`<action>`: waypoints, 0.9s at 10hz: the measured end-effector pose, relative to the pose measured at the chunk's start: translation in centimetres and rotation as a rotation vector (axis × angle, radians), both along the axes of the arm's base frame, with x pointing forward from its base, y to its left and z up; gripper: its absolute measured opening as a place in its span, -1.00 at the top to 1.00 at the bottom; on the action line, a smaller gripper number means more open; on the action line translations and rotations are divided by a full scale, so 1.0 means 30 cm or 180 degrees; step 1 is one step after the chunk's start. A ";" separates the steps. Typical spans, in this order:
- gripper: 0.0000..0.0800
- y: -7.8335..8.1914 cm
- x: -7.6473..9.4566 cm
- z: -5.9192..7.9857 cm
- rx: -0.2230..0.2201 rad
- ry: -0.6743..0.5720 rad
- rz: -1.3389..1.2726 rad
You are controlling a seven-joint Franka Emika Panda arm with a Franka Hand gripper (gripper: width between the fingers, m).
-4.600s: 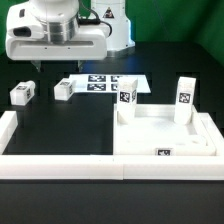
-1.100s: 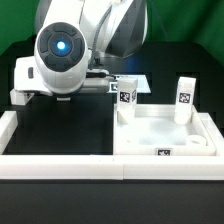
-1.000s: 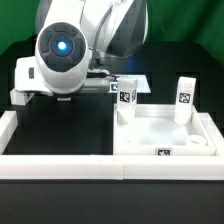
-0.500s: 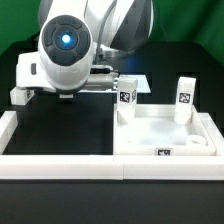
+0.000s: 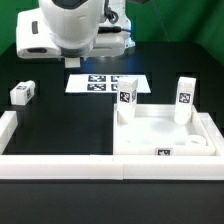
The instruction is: Assemble square table
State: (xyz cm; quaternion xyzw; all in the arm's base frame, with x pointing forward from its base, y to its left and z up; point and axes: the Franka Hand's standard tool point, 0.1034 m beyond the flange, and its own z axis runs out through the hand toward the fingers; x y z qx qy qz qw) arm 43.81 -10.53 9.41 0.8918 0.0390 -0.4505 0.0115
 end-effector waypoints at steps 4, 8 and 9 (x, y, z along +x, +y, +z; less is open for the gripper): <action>0.28 -0.002 0.069 0.017 0.0039 -0.0724 0.0080; 0.28 -0.005 0.169 0.106 0.0108 -0.1378 0.0186; 0.28 -0.003 0.177 0.105 0.0131 -0.1624 0.0188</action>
Offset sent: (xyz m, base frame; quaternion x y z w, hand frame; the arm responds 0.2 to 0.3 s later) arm 0.0287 0.0124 0.0120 0.0058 0.1742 -0.0156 0.9846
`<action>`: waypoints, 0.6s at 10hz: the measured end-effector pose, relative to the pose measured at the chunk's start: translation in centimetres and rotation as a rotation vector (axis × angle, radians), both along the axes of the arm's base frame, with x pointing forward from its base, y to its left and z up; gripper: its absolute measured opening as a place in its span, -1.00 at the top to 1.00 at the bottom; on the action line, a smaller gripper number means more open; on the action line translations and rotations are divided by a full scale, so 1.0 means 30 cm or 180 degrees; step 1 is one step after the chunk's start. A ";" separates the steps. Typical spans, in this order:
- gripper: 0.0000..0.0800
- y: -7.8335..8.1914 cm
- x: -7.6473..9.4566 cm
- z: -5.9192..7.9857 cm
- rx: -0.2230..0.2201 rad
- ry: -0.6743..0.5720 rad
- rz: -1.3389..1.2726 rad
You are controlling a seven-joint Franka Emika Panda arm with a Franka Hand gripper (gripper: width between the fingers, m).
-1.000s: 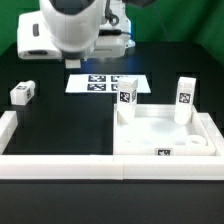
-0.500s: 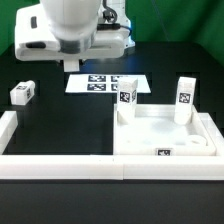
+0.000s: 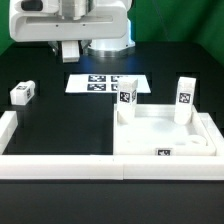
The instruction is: Assemble square table
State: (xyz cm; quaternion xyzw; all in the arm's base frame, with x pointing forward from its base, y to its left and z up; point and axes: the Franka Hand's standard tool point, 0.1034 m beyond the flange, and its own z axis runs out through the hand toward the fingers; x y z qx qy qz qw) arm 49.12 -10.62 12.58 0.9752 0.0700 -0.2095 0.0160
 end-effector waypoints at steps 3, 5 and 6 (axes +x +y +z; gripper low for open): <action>0.28 -0.001 0.100 0.022 0.0028 -0.0688 0.0008; 0.28 0.004 0.165 0.049 0.0053 -0.0881 -0.0015; 0.28 0.007 0.190 0.058 0.0040 -0.1016 0.0000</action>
Offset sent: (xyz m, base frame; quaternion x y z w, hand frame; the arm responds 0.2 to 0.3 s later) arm 0.0659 0.0110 0.0201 0.0133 0.1865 0.0055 0.9824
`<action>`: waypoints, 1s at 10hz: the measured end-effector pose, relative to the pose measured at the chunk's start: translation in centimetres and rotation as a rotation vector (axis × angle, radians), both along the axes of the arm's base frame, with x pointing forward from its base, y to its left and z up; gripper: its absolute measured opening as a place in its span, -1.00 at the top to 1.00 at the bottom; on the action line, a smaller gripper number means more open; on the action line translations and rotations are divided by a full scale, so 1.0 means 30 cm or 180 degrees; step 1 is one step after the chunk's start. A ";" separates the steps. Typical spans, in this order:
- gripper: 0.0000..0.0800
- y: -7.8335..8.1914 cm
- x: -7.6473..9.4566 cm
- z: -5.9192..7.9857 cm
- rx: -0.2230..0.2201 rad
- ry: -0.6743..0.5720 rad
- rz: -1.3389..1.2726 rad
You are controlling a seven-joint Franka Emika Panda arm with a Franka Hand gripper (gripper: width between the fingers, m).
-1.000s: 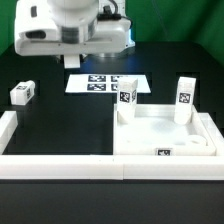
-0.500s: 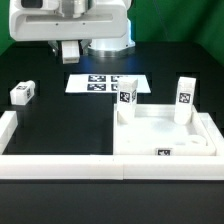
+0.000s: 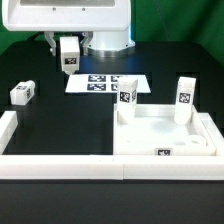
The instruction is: Assemble square table
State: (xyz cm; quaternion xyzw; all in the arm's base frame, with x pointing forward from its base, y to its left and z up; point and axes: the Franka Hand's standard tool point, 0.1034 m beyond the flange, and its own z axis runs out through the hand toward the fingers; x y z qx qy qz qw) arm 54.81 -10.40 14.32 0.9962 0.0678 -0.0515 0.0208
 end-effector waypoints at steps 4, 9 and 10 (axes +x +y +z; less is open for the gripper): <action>0.28 0.006 -0.015 -0.012 -0.0005 0.0070 0.0025; 0.28 0.138 0.240 0.034 -0.0029 0.0014 0.0277; 0.28 0.151 0.245 0.034 -0.0023 0.0011 0.0304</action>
Offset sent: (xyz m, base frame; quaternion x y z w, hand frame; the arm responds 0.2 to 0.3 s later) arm 0.0000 0.0000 0.0000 0.0000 0.0000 0.0000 1.0000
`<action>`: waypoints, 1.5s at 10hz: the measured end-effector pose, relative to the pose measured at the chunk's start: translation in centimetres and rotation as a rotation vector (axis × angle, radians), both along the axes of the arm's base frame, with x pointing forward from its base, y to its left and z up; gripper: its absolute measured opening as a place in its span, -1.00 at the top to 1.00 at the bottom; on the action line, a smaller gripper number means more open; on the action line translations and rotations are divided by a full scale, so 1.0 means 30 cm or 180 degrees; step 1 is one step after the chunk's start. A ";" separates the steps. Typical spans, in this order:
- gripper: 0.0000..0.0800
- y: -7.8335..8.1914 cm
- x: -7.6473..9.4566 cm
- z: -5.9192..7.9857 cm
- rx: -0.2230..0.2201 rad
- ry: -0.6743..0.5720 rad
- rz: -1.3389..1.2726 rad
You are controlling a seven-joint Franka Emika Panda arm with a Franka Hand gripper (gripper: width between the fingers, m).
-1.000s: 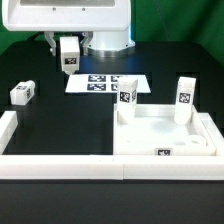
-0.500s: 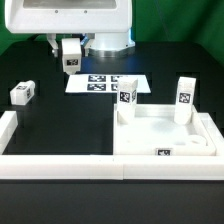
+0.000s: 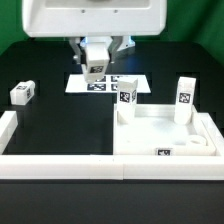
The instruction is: Assemble square table
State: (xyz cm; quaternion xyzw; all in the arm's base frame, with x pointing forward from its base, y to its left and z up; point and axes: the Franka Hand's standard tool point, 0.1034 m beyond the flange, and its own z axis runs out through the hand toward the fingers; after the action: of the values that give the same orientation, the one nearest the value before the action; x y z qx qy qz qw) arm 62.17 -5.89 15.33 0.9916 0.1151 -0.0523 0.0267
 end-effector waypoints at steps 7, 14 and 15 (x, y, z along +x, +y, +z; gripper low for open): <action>0.28 0.136 0.081 -0.062 0.0021 -0.0040 -0.0226; 0.28 0.229 0.218 -0.023 0.0067 -0.0466 -0.0352; 0.28 0.236 0.229 -0.012 0.0099 -0.0808 -0.0342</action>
Offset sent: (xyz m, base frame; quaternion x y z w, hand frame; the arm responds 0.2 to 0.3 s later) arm 0.0000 0.0000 0.0000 0.0000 0.0000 0.0000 1.0000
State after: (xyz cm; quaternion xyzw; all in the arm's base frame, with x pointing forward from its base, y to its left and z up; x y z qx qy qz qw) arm 69.03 1.19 14.96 0.9953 0.0583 0.0740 0.0228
